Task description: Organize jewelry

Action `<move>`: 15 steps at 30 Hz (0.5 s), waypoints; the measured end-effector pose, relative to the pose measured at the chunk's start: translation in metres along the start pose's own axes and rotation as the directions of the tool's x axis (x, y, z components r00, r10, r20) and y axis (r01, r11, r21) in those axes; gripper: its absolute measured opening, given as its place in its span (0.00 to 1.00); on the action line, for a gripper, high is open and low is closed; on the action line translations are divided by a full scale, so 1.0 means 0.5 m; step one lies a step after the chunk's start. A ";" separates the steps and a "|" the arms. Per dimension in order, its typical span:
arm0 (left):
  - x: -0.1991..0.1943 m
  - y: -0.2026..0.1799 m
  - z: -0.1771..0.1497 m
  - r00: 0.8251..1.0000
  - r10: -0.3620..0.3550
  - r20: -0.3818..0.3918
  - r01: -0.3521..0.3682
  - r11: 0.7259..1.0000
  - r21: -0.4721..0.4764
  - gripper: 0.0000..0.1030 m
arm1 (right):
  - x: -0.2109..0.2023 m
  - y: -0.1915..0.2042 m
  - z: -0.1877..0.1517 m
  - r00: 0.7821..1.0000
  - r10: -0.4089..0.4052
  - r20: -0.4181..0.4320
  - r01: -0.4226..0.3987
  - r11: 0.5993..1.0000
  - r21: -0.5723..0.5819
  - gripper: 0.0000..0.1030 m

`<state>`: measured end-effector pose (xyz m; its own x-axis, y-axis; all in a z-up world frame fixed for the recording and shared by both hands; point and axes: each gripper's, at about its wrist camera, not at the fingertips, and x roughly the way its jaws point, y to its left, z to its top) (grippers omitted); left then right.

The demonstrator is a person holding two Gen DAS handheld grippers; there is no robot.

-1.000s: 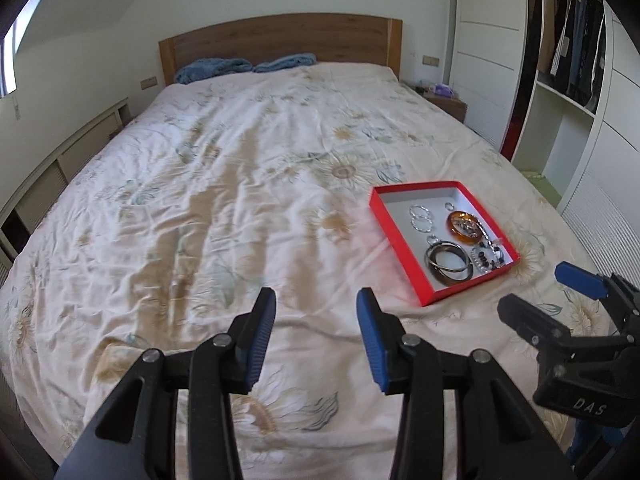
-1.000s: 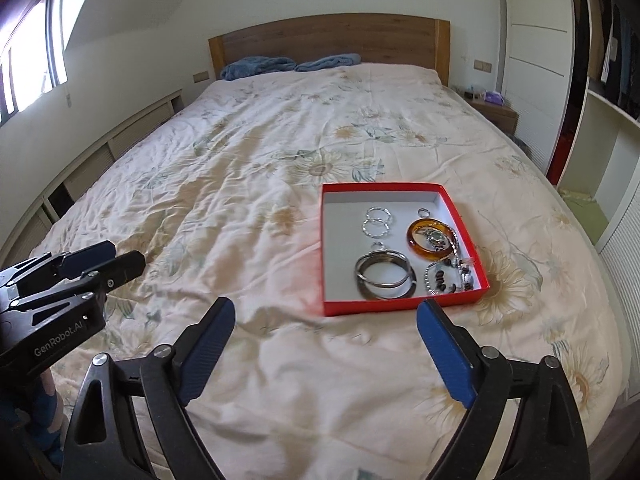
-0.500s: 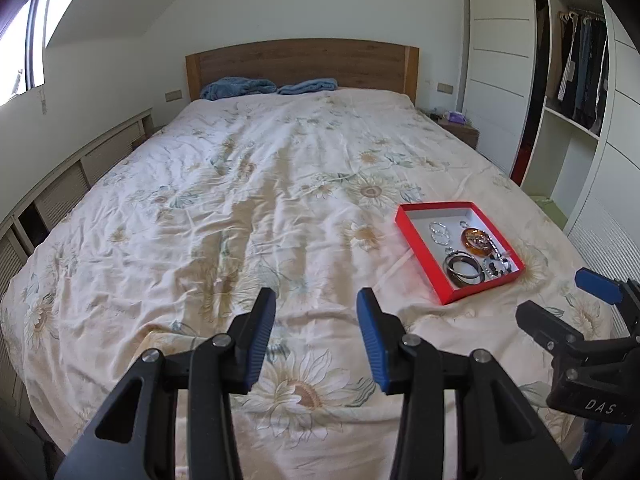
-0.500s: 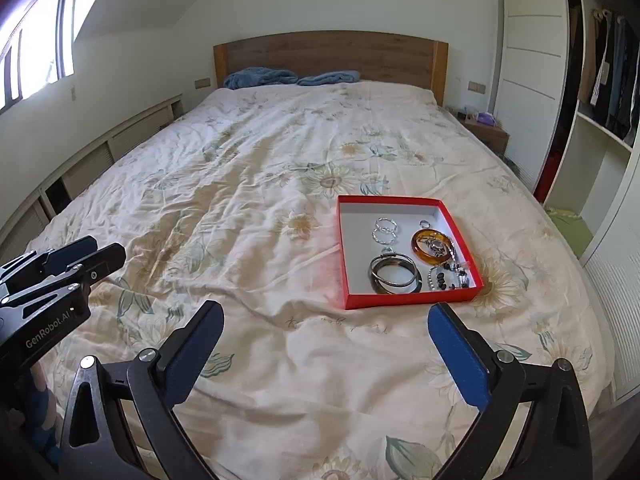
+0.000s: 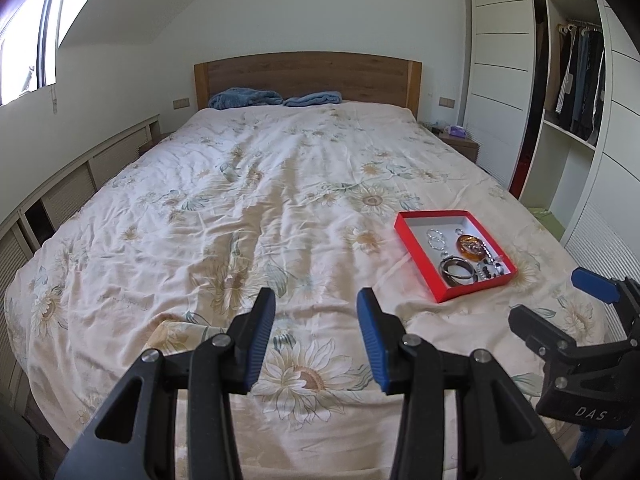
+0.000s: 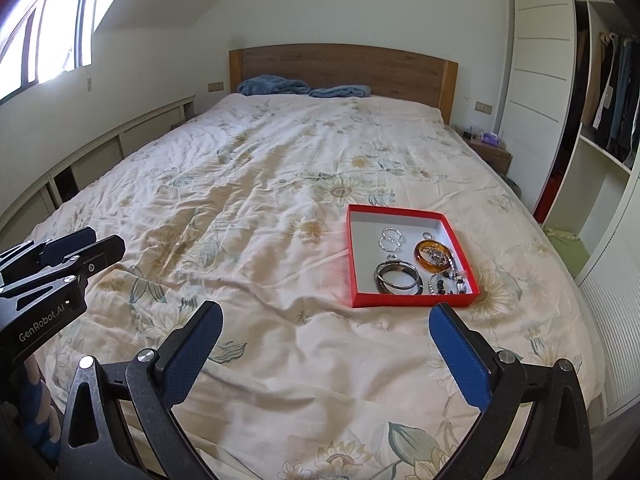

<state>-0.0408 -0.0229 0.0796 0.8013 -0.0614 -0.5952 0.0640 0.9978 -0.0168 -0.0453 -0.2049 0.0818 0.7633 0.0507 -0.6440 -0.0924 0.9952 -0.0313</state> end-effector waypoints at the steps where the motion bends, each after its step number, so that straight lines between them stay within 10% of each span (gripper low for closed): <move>1: -0.002 -0.001 0.000 1.000 -0.001 0.002 0.001 1.000 0.000 0.39 | -0.001 0.001 -0.001 1.000 0.000 0.002 0.000 1.000 0.001 0.99; 15: 0.004 -0.007 -0.006 1.000 0.009 -0.005 -0.008 1.000 0.014 0.46 | 0.015 -0.013 -0.010 1.000 -0.008 -0.014 0.008 1.000 0.025 0.99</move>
<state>-0.0413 -0.0266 0.0760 0.7987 -0.0527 -0.5994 0.0655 0.9979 -0.0005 -0.0421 -0.2115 0.0735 0.7550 0.0418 -0.6544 -0.0704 0.9974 -0.0175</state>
